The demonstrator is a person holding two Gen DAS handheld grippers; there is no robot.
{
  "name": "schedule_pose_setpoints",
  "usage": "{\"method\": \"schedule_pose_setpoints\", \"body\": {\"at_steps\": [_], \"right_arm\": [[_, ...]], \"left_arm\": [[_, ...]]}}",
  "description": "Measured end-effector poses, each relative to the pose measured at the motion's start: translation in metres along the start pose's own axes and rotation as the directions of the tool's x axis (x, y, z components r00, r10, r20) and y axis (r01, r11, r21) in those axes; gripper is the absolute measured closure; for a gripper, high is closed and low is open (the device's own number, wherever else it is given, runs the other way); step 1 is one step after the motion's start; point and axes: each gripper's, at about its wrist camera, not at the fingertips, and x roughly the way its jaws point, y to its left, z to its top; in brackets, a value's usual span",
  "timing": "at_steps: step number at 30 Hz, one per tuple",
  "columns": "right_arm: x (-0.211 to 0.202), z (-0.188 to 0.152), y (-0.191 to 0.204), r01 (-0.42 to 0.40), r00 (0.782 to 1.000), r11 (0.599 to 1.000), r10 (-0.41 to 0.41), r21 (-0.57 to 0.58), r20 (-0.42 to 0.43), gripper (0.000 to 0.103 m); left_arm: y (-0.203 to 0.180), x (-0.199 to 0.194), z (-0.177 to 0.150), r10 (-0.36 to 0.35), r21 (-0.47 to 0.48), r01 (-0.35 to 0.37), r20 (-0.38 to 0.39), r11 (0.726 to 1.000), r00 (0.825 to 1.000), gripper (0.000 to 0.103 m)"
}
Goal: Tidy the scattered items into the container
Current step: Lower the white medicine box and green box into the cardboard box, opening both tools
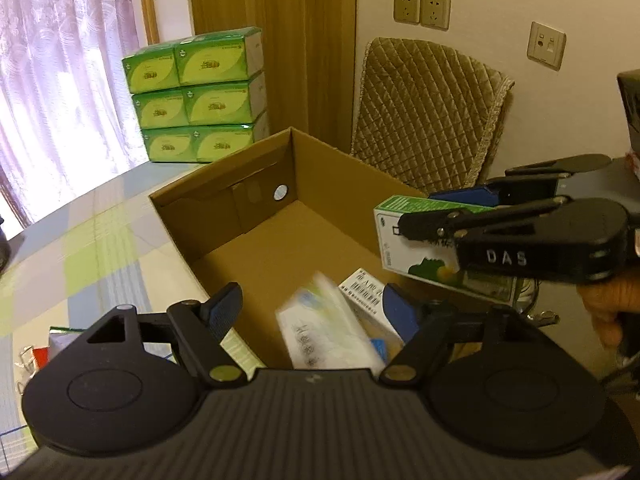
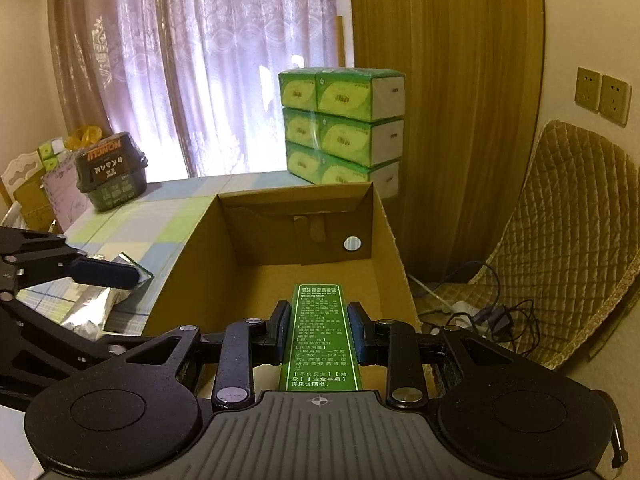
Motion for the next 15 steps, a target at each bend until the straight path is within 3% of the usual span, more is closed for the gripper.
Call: {"method": "schedule_pose_setpoints", "body": {"at_steps": [10, 15], "right_arm": [[0.006, -0.001, 0.009, -0.020, 1.000, 1.000, 0.020, 0.012, 0.002, 0.070], [0.014, 0.005, 0.010, -0.038, 0.997, 0.999, 0.036, 0.031, 0.063, 0.069]], "left_arm": [[0.014, -0.027, -0.025, 0.026, -0.052, -0.026, -0.007, 0.998, 1.000, 0.029], [0.020, -0.033, -0.035, 0.032, -0.083, -0.034, -0.014, 0.996, 0.999, 0.029]]}}
